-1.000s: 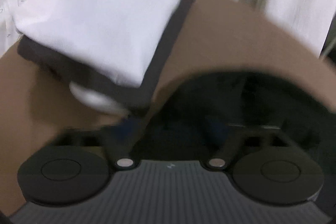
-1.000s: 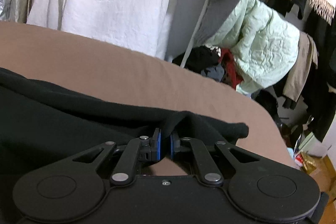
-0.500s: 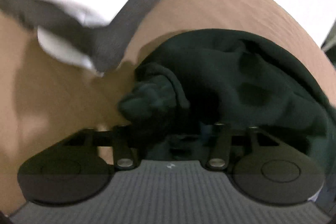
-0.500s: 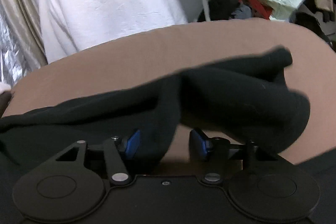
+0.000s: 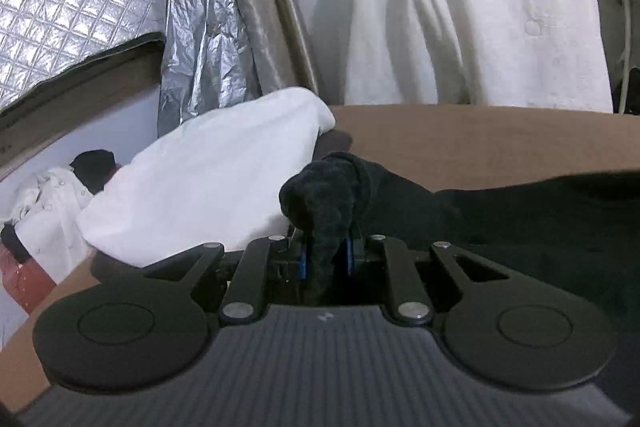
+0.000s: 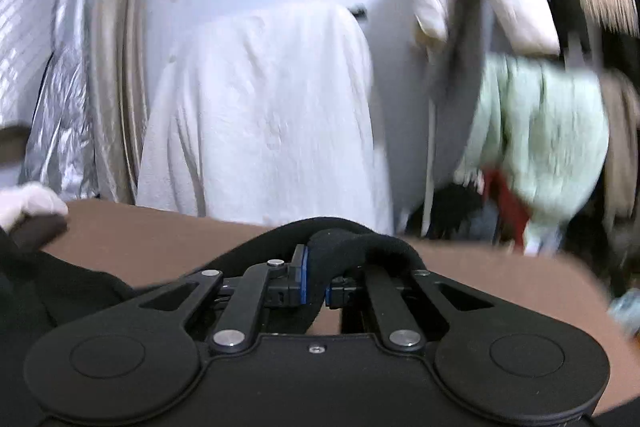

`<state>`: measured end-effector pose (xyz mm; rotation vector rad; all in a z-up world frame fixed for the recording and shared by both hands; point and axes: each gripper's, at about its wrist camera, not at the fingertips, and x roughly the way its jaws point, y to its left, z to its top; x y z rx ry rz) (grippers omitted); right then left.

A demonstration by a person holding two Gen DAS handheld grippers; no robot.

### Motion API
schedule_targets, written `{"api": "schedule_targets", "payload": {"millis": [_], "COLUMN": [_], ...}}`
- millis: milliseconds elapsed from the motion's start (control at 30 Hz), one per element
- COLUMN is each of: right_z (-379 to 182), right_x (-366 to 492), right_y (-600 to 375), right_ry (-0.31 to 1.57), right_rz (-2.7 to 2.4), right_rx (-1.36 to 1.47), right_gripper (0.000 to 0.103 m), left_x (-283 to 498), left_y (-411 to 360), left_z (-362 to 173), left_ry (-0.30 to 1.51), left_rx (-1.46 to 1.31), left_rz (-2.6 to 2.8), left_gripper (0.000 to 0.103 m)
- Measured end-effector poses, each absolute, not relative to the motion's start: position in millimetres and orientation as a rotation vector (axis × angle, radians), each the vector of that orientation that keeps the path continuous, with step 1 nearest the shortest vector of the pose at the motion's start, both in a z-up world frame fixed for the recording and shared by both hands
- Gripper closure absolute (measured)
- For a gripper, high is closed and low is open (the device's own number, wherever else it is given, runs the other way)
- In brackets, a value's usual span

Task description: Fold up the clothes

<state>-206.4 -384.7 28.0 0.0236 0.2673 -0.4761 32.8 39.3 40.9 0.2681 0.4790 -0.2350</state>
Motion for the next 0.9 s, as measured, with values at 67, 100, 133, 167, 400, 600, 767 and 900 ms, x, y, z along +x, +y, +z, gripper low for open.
{"api": "schedule_targets", "payload": {"millis": [67, 100, 133, 167, 400, 600, 767, 900], "right_z": [25, 21, 14, 4, 25, 87, 67, 0], "right_x": [-206, -205, -202, -197, -176, -167, -143, -142], "right_y": [-375, -373, -374, -376, -414, -456, -533, -592], "right_ry": [0.286, 0.311, 0.345, 0.387, 0.354, 0.167, 0.361, 0.611], "right_rz": [-0.504, -0.518, -0.533, -0.55, -0.706, -0.853, -0.958, -1.099], "right_rx": [-0.036, -0.051, -0.062, -0.069, -0.135, -0.199, -0.149, 0.01], "right_gripper": [0.095, 0.095, 0.095, 0.095, 0.097, 0.097, 0.073, 0.045], "left_x": [25, 33, 42, 51, 119, 134, 180, 203], "left_y": [45, 43, 34, 25, 20, 16, -20, -57], "left_z": [44, 43, 36, 28, 96, 99, 29, -29], "left_ry": [0.473, 0.468, 0.474, 0.481, 0.446, 0.445, 0.579, 0.677], "left_rx": [0.266, 0.265, 0.298, 0.335, 0.27, 0.154, 0.181, 0.371], "left_rz": [-0.229, -0.23, -0.231, -0.232, -0.275, -0.296, -0.27, -0.235], "left_gripper": [0.088, 0.088, 0.088, 0.088, 0.088, 0.088, 0.081, 0.058]}}
